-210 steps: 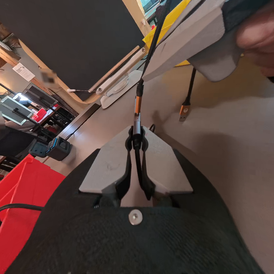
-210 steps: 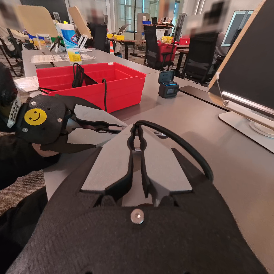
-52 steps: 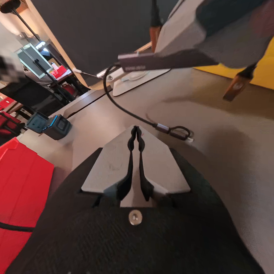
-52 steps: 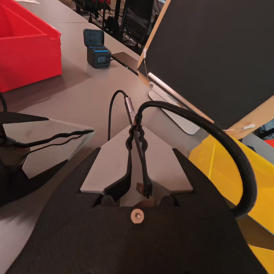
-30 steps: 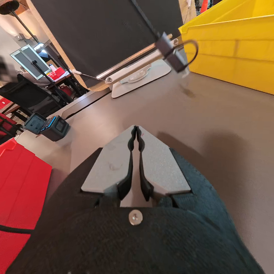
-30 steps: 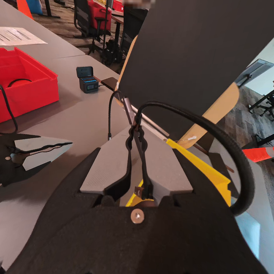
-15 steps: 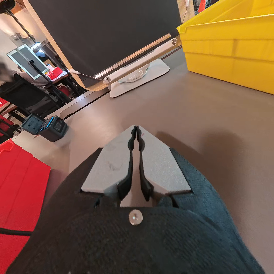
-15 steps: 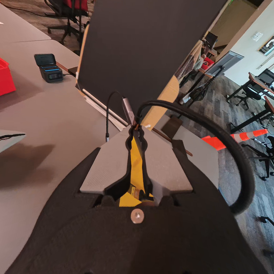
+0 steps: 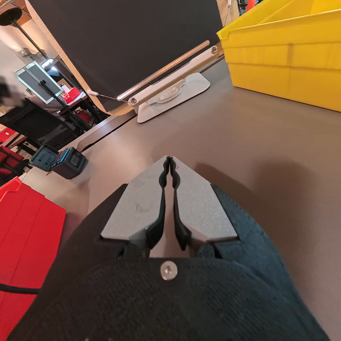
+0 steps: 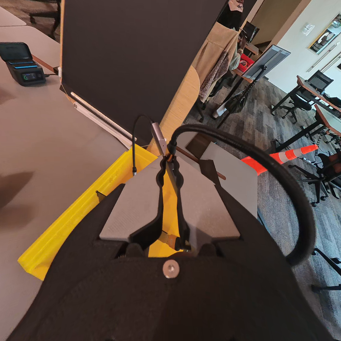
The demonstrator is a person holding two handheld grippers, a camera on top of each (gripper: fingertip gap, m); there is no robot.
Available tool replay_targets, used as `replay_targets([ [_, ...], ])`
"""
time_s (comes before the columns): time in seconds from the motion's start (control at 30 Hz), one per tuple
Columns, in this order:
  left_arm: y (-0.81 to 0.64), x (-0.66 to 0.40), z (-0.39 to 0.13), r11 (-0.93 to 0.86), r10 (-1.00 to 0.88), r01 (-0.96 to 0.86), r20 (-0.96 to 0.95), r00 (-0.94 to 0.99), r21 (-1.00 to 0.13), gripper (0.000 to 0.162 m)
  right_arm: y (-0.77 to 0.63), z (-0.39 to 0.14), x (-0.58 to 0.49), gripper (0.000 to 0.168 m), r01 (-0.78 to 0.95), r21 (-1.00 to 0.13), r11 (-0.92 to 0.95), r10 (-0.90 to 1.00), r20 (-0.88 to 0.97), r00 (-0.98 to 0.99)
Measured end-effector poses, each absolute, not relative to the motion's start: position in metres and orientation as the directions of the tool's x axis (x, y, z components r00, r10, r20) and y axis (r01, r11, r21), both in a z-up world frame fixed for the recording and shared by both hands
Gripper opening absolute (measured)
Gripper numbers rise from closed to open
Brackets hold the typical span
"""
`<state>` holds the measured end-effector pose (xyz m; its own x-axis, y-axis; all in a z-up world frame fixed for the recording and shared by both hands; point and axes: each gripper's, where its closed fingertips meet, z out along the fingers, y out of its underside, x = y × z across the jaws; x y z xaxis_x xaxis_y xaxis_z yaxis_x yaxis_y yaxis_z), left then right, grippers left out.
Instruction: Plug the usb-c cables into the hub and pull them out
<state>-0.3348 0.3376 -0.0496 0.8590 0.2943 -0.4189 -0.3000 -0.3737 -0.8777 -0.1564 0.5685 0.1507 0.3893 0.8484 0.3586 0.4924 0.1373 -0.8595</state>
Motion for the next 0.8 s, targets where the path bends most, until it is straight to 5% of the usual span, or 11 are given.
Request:
replay_targets([
  [0.8, 0.339, -0.331, -0.052, -0.383, 0.272, -0.32, -0.437, 0.858, -0.867, 0.0, 0.606, 0.105, -0.182, 0.004, 0.531, -0.834, 0.15, 0.875, 0.362, 0.321],
])
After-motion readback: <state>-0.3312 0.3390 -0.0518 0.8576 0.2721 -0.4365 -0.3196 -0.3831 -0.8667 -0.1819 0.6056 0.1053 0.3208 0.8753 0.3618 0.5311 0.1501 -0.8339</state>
